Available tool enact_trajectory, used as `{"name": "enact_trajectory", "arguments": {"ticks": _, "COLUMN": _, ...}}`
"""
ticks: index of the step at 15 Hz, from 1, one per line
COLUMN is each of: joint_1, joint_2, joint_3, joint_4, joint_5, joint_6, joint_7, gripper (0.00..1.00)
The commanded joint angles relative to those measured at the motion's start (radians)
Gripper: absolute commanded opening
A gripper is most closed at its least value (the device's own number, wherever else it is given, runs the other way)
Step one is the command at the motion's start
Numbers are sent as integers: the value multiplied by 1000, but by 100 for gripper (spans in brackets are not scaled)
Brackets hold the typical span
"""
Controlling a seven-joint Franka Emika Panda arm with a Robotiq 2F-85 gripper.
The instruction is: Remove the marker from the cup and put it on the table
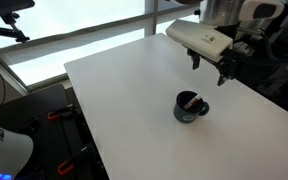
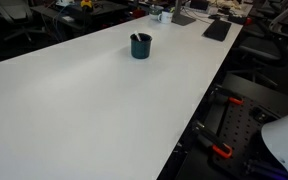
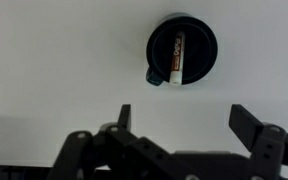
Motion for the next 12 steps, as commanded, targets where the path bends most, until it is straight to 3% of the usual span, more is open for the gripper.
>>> {"name": "enact_trajectory", "arguments": {"ticks": 1, "joint_1": -52, "joint_2": 107, "joint_3": 63, "joint_4": 125, "joint_5": 130, "joint_6": -9, "joint_7": -126, "gripper": 100}}
{"name": "enact_trajectory", "arguments": {"ticks": 6, "joint_1": -110, "joint_2": 202, "joint_3": 126, "joint_4": 235, "joint_5": 224, "joint_6": -64, "joint_7": -226, "gripper": 100}}
{"name": "enact_trajectory", "arguments": {"ticks": 12, "joint_1": -124, "joint_2": 212, "joint_3": 144, "joint_4": 270, "joint_5": 246, "joint_6": -256, "joint_7": -226, "gripper": 100}}
